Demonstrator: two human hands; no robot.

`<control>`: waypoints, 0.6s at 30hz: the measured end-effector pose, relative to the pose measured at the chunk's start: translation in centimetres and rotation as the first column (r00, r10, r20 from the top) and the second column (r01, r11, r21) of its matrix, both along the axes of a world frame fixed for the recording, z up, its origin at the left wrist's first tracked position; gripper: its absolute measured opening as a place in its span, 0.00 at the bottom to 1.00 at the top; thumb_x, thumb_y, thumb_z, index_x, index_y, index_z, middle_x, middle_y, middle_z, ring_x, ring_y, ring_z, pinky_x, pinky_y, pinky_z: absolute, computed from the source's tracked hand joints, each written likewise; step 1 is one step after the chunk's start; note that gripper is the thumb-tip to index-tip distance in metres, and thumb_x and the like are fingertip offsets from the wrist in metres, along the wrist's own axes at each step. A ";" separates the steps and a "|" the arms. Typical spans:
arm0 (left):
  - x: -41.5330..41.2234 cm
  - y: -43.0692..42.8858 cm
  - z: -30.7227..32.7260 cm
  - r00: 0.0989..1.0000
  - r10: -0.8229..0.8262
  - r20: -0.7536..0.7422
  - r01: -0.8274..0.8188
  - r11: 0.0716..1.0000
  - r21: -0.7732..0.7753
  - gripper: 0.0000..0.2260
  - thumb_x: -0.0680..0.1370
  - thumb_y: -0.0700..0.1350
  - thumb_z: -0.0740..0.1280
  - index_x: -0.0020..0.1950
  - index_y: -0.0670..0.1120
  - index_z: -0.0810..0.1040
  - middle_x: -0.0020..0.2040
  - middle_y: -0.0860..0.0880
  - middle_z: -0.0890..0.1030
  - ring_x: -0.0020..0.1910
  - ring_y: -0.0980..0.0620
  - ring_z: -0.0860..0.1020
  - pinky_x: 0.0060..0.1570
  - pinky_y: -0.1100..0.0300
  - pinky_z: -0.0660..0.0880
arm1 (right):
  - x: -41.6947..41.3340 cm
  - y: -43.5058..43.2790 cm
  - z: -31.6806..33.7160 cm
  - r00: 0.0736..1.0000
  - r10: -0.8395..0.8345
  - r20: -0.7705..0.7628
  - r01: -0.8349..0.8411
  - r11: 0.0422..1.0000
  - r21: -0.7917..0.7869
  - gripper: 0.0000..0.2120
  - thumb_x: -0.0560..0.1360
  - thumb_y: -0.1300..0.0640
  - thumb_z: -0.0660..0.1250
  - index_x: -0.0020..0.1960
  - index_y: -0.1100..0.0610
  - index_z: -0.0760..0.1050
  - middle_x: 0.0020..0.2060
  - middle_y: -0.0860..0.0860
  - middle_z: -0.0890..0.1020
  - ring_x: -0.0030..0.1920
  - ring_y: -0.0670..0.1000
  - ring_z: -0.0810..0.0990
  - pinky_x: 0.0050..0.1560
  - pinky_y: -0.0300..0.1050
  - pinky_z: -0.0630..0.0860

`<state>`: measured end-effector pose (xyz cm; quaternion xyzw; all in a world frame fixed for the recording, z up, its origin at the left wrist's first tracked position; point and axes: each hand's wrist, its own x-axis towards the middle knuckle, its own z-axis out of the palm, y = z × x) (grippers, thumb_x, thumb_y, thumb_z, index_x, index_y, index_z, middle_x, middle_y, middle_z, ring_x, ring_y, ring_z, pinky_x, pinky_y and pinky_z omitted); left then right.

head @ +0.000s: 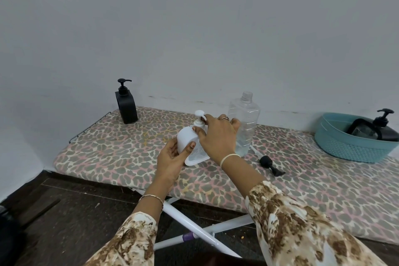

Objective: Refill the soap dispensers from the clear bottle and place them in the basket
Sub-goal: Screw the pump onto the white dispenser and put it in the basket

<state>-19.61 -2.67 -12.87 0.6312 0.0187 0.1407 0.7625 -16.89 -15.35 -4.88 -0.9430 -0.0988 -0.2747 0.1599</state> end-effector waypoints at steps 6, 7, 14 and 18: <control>0.1 0.0 -0.3 1.000 -0.030 -0.007 0.030 1.000 -0.006 0.27 0.69 0.55 0.73 0.66 0.49 0.76 0.58 0.49 0.82 0.56 0.51 0.82 0.49 0.52 0.81 | 0.9 -1.1 -0.6 0.985 0.150 -0.081 -0.137 0.980 0.147 0.19 0.76 0.41 0.64 0.63 0.47 0.74 0.51 0.49 0.81 0.60 0.52 0.72 0.56 0.50 0.58; 0.1 0.1 -0.4 0.999 -0.033 -0.006 0.033 0.999 -0.004 0.28 0.69 0.56 0.73 0.66 0.49 0.75 0.59 0.49 0.82 0.56 0.51 0.82 0.50 0.51 0.81 | 1.1 -1.5 -0.9 0.970 0.224 -0.099 -0.201 0.959 0.201 0.21 0.75 0.41 0.66 0.65 0.48 0.73 0.55 0.48 0.80 0.62 0.52 0.71 0.58 0.51 0.60; -0.8 -0.2 0.0 0.997 -0.083 -0.006 0.083 0.996 0.023 0.34 0.69 0.63 0.73 0.70 0.47 0.73 0.61 0.48 0.81 0.59 0.50 0.80 0.59 0.49 0.77 | 1.0 -4.7 -1.8 0.823 0.489 -0.289 -0.353 0.839 0.414 0.35 0.70 0.47 0.75 0.72 0.55 0.67 0.65 0.52 0.75 0.63 0.52 0.74 0.64 0.51 0.71; -1.9 -1.0 0.5 0.988 -0.154 -0.009 0.154 0.985 0.076 0.34 0.68 0.62 0.73 0.69 0.47 0.74 0.62 0.48 0.81 0.59 0.51 0.80 0.59 0.53 0.77 | 0.1 -7.3 -0.5 0.760 0.559 -0.331 -0.340 0.776 0.531 0.31 0.69 0.56 0.77 0.69 0.57 0.70 0.62 0.49 0.77 0.59 0.47 0.75 0.57 0.38 0.71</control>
